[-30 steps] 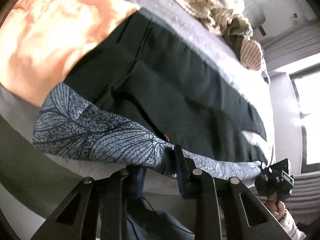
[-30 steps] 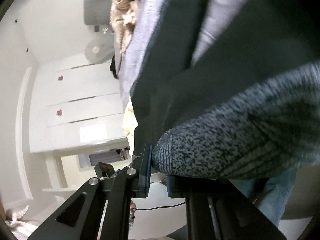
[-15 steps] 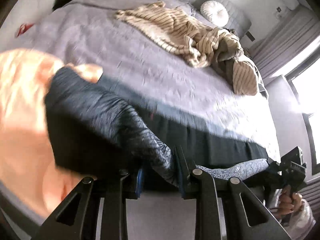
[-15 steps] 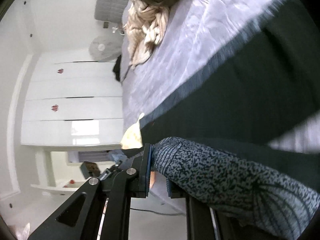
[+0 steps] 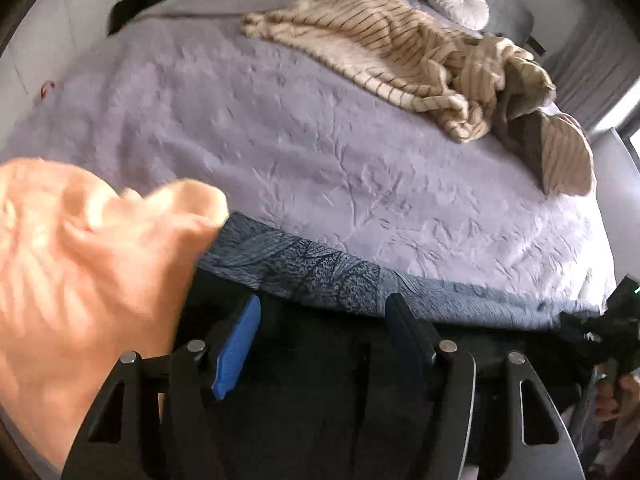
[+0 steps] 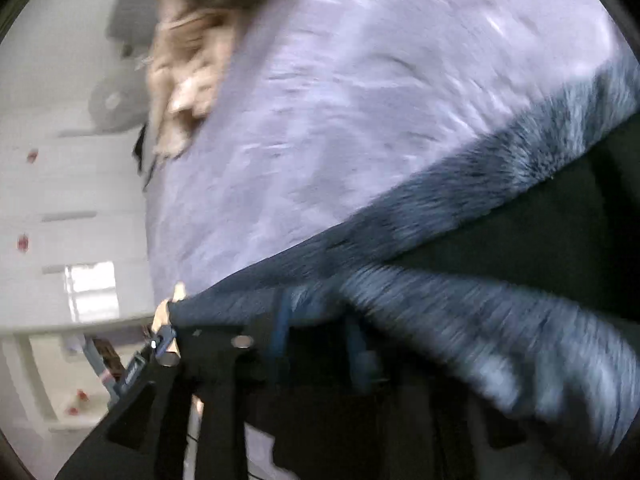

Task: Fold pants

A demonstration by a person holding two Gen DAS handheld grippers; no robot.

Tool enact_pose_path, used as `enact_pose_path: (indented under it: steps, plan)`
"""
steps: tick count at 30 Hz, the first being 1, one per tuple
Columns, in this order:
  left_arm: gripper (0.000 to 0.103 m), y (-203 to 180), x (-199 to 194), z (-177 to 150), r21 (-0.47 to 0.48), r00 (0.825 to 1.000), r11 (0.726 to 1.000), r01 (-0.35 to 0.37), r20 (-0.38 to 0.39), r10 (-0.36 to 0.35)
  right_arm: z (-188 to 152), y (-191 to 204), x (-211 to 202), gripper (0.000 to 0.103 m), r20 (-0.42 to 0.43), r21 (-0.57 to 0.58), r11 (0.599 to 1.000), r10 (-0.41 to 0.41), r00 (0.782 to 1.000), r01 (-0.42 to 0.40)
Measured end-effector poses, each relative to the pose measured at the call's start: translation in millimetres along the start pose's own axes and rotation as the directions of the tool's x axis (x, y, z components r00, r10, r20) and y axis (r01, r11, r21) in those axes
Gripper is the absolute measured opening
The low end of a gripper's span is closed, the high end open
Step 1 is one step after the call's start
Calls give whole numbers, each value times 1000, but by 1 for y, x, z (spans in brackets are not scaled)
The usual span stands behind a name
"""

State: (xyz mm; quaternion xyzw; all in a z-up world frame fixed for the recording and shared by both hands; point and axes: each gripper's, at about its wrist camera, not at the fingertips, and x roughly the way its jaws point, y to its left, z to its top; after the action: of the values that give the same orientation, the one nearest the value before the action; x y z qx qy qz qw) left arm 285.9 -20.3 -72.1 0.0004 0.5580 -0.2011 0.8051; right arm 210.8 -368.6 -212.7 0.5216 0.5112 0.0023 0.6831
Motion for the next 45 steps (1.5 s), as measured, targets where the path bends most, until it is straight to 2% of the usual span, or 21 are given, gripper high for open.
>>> enact_pose_path:
  steps: [3,5,8,9,11,12,16,18,20,21,23,24,27,30,31,33,34,35,39,42,45]
  plan:
    - [66,-16,-8,-6,75,999,997,35,-24,-33,-22,44,-12,37,-26,-146,986,82,996,-85]
    - [66,-34,2,-12,119,997,991,59,-51,-53,-31,64,4,37,-89,-211,974,58,994,-76]
    - [67,-64,35,-19,147,993,987,62,-108,-46,-28,78,50,37,-140,-297,955,-74,987,29]
    - [72,-71,44,-20,159,994,987,30,-108,-13,-23,77,65,37,-140,-299,952,-105,985,59]
    - [72,-84,58,-19,206,995,978,-42,-78,60,-8,76,80,32,-83,-315,938,-179,980,145]
    - [72,-86,61,-16,206,995,977,-51,-73,67,-1,76,79,32,-38,-309,937,-185,982,165]
    - [72,-82,61,-2,155,994,987,-52,-88,66,22,61,26,38,161,-163,969,-162,974,188]
    - [72,-88,56,-3,194,993,979,-61,-87,79,29,48,-3,40,188,-127,976,-149,971,174]
    - [72,-100,47,-10,252,994,967,-37,-94,63,18,34,-40,43,182,-128,977,-144,973,169]
    - [72,-110,43,-15,278,994,960,-15,-103,46,10,31,-55,45,185,-129,975,-155,970,180]
    - [72,-138,33,-30,326,991,944,58,-135,-14,-12,12,-98,58,206,-114,972,-180,962,206]
    - [72,-152,30,-37,341,987,935,95,-154,-44,-23,0,-116,58,216,-91,973,-188,958,212]
    - [72,-212,27,-69,374,952,892,252,-263,-159,-61,-55,-170,59,214,31,981,-194,957,192]
    - [72,-280,28,-114,398,893,828,394,-377,-244,-105,-111,-207,59,196,135,975,-199,960,175]
    - [72,-298,27,-125,407,880,811,420,-401,-255,-123,-132,-219,59,179,168,970,-207,962,178]
    - [83,-334,28,-152,428,871,791,437,-421,-254,-149,-161,-232,59,151,216,957,-230,961,195]
    - [83,-351,30,-165,420,855,780,464,-444,-270,-161,-175,-238,59,139,239,951,-234,962,197]
    - [83,-362,33,-173,416,847,779,470,-461,-264,-172,-189,-242,59,132,262,946,-229,964,189]
    - [83,-401,44,-199,394,794,761,515,-554,-251,-199,-232,-240,59,85,342,926,-198,976,158]
    - [83,-424,48,-215,409,779,745,527,-583,-231,-209,-249,-235,59,95,369,927,-110,989,68]
    - [83,-434,59,-222,372,762,763,529,-604,-234,-205,-253,-227,59,134,357,932,11,991,-59]
